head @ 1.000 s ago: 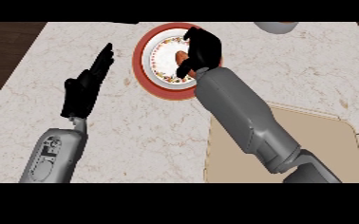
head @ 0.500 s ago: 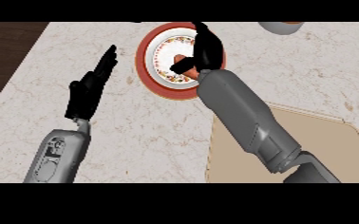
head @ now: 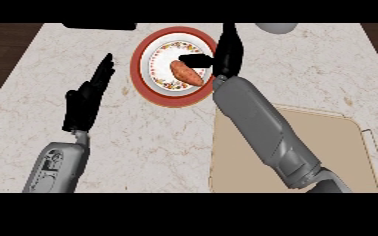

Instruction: Pick the sweet potato from the tray and place it in the plate

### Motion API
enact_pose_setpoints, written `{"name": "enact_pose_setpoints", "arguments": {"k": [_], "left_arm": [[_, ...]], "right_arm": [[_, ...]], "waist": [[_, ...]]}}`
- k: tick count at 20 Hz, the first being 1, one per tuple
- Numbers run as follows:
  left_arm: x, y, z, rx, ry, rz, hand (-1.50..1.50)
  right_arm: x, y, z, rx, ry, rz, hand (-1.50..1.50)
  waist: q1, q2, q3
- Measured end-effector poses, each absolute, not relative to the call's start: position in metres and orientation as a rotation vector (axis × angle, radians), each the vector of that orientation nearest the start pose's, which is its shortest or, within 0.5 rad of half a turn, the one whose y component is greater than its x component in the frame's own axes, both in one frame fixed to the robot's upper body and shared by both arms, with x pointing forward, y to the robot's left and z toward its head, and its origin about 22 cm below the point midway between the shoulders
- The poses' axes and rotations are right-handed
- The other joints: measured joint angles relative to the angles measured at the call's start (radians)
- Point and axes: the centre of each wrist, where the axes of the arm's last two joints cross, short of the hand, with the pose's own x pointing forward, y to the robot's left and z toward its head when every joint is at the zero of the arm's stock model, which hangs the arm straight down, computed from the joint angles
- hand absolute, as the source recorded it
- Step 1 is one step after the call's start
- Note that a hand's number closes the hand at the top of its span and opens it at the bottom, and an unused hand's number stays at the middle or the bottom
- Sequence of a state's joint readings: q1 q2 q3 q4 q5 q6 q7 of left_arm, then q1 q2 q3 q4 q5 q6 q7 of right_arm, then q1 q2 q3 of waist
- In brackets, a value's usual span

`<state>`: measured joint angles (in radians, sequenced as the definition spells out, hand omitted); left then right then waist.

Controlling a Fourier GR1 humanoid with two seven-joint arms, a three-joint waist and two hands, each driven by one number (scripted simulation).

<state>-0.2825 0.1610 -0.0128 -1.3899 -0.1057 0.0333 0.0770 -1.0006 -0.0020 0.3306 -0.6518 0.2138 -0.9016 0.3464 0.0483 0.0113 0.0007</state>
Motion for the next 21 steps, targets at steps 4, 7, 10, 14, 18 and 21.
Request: {"name": "enact_pose_setpoints", "arguments": {"k": [4,7,10,14,18,21], "left_arm": [[0.301,0.246,0.038,0.2,-1.561,-0.228,0.0],[0.297,0.255,0.04,0.214,-1.557,-0.218,0.0],[0.294,0.253,0.037,0.218,-1.554,-0.213,0.0],[0.298,0.257,0.04,0.217,-1.553,-0.216,0.0],[0.3,0.253,0.047,0.217,-1.555,-0.223,0.0],[0.302,0.254,0.043,0.215,-1.55,-0.224,0.0]], "right_arm": [[0.398,-0.071,0.067,-0.661,-1.562,-0.024,-1.5],[0.389,-0.094,0.063,-0.653,-1.563,-0.056,-1.5],[0.376,-0.123,0.056,-0.638,-1.568,-0.057,-1.5],[0.361,-0.153,0.048,-0.635,-1.558,-0.036,-1.5],[0.348,-0.185,0.042,-0.631,-1.569,-0.041,-1.5],[0.338,-0.206,0.041,-0.62,-1.573,-0.044,-1.5]], "waist": [[-0.031,-0.009,0.0],[-0.045,-0.013,0.0],[-0.053,-0.015,-0.001],[-0.054,-0.014,-0.001],[-0.052,-0.013,-0.001],[-0.052,-0.012,-0.001]]}}
